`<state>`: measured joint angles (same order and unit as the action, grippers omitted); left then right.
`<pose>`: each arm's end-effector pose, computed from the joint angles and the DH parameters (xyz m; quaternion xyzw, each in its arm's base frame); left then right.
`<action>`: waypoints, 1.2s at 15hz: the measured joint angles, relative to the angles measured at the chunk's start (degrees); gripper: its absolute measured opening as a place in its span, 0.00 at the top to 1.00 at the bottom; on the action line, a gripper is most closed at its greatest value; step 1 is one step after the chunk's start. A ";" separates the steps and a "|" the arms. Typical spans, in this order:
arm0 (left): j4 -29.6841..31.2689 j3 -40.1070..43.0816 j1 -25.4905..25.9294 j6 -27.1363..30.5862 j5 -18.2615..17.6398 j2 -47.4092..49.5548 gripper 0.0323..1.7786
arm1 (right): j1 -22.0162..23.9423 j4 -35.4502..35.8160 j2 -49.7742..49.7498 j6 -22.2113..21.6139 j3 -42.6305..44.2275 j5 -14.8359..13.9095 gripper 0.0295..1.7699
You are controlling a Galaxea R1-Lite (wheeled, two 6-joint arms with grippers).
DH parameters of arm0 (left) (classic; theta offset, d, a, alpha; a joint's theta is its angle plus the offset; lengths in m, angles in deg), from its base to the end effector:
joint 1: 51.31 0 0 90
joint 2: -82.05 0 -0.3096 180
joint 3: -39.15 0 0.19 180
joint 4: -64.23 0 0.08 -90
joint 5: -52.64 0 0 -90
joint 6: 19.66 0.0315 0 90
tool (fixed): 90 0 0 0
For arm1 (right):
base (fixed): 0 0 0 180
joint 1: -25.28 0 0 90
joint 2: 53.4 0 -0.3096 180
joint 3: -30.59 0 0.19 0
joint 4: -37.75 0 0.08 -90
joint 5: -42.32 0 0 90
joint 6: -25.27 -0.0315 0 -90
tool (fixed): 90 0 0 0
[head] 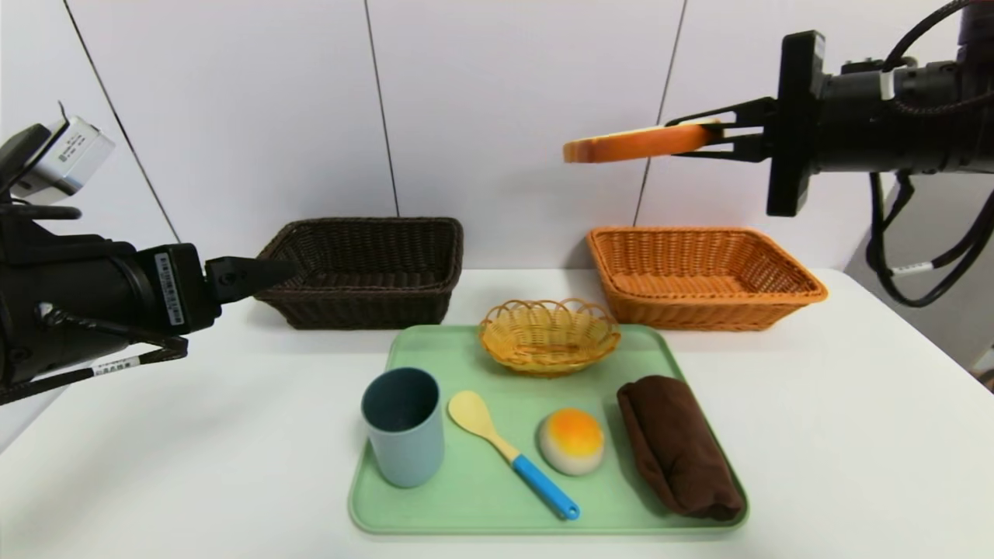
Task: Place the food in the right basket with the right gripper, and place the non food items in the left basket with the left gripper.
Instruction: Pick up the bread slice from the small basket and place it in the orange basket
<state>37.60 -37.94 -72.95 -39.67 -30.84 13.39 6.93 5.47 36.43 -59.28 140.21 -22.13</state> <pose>0.1696 -0.0634 0.2815 -0.1322 0.1736 -0.1013 0.9706 0.2650 0.1022 0.3505 0.6253 0.3303 0.2019 0.6776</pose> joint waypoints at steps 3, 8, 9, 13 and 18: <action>-0.13 -0.09 -0.93 -0.28 0.00 0.39 0.05 | 7.50 -7.24 2.54 4.12 3.40 0.35 0.93; -0.22 0.30 -1.79 2.60 0.20 1.44 0.05 | 13.92 -13.53 10.97 5.05 5.81 -0.01 0.93; -0.30 0.41 -1.84 3.06 0.12 1.57 0.05 | 14.26 -13.39 12.48 5.08 6.10 -0.11 0.93; -4.27 -0.74 -1.78 1.66 -5.73 2.79 0.05 | 15.53 -13.28 17.55 4.94 7.97 -0.09 0.93; -11.08 -4.52 -1.73 -2.40 -9.06 3.00 0.05 | 18.52 -13.29 23.65 4.23 10.59 0.62 0.93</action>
<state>26.52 -42.47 -74.68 -42.07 -39.89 16.39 25.44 -7.82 60.08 -55.05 150.80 -21.51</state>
